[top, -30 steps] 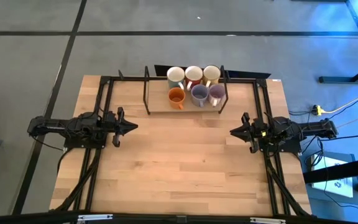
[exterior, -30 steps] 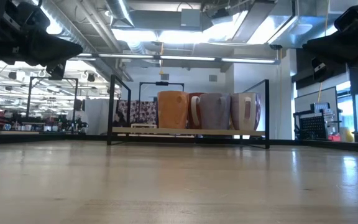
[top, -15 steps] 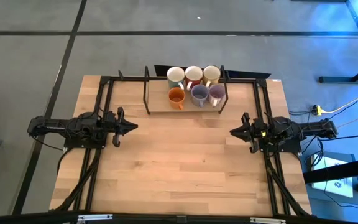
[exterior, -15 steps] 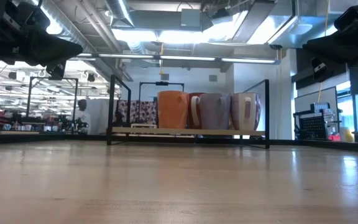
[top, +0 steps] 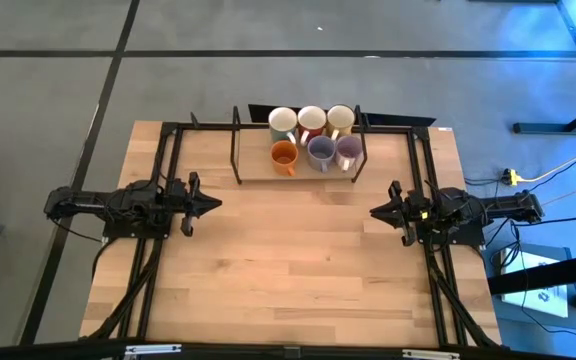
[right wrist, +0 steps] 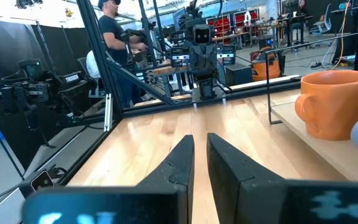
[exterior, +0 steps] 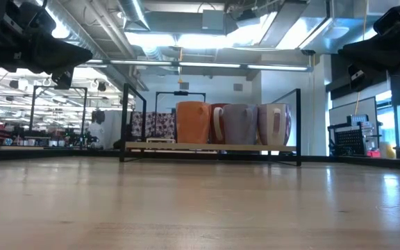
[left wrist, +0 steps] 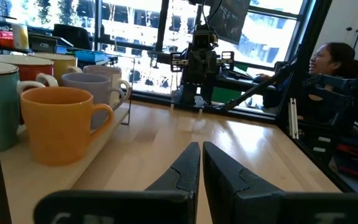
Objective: Place coffee mugs
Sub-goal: Return to Home Position
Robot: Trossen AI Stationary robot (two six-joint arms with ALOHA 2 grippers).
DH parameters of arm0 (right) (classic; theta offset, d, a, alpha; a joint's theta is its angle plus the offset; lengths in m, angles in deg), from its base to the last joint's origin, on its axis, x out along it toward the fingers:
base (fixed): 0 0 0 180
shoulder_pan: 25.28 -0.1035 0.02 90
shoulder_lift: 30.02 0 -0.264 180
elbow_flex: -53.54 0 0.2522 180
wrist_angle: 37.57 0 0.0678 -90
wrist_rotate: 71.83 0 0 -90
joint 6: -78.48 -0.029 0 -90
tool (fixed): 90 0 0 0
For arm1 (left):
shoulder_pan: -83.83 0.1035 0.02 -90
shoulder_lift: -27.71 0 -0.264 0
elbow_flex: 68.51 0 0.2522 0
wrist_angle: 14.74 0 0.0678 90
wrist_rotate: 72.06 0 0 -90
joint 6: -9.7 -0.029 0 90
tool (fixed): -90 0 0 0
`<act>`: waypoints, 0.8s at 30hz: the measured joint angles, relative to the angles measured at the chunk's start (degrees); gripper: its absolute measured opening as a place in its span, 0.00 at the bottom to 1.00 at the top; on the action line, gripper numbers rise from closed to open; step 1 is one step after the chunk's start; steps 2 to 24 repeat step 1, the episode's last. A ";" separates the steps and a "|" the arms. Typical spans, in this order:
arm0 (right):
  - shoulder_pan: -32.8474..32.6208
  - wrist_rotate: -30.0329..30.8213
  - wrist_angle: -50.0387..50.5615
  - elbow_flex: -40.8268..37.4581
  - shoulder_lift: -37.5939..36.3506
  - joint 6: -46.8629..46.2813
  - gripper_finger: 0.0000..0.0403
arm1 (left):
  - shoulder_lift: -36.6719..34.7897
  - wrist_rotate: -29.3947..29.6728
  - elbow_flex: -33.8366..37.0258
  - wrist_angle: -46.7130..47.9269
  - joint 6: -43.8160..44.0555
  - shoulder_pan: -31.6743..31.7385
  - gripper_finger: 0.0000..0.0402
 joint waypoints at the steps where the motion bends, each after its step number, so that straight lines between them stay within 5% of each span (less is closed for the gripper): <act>1: 0.01 -0.01 0.00 0.00 0.00 0.00 0.09 | 0.00 0.01 0.00 -0.02 0.00 -0.01 0.03; 24: 0.01 -0.01 0.00 0.00 0.00 0.00 0.09 | 0.00 0.01 0.00 -0.02 0.00 -0.01 0.03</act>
